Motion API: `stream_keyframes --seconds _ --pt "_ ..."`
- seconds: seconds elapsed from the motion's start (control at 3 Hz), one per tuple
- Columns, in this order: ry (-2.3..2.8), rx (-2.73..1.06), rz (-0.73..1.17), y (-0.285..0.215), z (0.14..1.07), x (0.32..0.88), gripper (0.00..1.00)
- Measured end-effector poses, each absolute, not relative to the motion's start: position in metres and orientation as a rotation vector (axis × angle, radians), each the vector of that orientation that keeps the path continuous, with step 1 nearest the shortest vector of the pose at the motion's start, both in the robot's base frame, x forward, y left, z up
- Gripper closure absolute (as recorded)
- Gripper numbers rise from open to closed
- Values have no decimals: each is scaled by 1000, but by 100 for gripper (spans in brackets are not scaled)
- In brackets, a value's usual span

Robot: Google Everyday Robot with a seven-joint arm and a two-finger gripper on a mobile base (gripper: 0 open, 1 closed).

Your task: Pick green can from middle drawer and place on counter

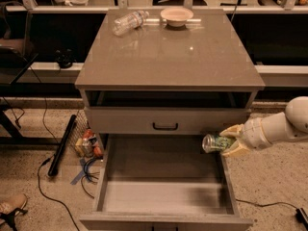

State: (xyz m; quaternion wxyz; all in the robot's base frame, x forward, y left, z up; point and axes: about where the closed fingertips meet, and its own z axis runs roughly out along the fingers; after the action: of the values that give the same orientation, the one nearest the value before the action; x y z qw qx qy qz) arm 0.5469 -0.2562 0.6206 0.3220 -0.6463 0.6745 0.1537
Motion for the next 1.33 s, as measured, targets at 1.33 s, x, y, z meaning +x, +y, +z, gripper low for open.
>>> stream_keyframes --seconds 1.33 --pt "1641 -1647 195 -307 830 570 100"
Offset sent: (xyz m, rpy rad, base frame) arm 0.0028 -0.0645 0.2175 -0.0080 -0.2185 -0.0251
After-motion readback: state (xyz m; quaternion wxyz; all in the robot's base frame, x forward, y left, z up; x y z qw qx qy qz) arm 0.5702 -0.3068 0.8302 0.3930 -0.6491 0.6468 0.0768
